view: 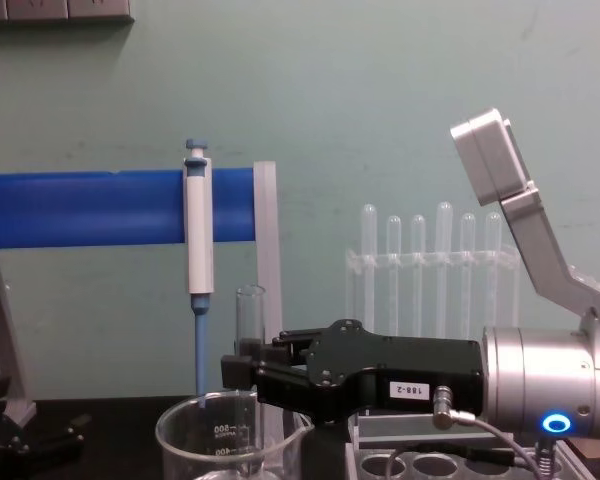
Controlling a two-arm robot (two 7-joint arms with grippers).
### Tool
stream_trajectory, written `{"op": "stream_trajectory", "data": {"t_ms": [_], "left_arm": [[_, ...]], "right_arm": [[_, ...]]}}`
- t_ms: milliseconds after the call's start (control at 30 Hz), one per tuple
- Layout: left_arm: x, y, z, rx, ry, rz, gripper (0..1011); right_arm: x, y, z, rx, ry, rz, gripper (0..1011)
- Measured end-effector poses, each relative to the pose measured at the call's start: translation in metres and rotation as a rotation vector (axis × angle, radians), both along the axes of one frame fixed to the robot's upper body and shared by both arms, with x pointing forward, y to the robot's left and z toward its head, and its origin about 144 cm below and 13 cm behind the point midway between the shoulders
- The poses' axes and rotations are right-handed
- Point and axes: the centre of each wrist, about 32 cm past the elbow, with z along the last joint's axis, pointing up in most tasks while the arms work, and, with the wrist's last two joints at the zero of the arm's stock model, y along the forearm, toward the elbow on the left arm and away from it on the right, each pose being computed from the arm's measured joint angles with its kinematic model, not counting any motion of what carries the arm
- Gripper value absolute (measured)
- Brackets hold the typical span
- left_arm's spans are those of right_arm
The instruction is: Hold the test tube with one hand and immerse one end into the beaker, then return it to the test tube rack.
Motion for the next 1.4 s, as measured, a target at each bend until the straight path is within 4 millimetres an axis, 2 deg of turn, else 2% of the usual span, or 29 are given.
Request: {"op": "stream_trajectory", "data": {"t_ms": [1400], "left_arm": [[0.0, 0.0, 0.0, 0.0, 0.0, 0.0, 1000]], "right_arm": [[0.0, 0.0, 0.0, 0.0, 0.0, 0.0, 226]]}}
